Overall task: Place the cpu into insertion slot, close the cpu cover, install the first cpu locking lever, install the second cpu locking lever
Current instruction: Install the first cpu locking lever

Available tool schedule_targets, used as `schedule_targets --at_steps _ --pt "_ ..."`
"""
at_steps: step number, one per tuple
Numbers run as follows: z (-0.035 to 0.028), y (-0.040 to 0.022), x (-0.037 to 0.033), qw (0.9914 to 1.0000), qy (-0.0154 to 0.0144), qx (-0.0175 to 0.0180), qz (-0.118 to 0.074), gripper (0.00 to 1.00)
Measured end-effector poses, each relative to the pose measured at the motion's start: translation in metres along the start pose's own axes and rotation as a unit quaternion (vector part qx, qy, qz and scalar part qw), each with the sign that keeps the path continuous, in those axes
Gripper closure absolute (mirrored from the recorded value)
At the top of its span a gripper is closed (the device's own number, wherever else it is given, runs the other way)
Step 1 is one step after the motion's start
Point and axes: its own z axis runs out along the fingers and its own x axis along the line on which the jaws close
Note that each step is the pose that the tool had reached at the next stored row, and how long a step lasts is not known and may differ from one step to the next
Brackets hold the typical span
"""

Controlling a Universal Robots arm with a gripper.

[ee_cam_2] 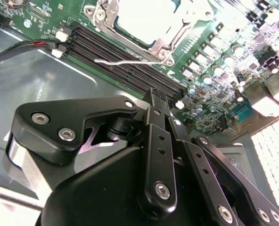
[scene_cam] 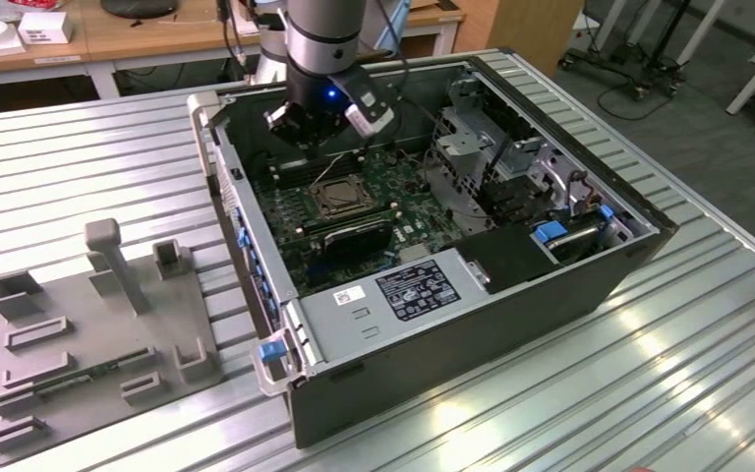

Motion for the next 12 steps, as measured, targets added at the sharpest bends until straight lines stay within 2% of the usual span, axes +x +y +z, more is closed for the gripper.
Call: schedule_targets --at_steps 12 --pt "0.009 -0.0026 -0.0103 1.0 -0.0001 0.0003 0.0 0.89"
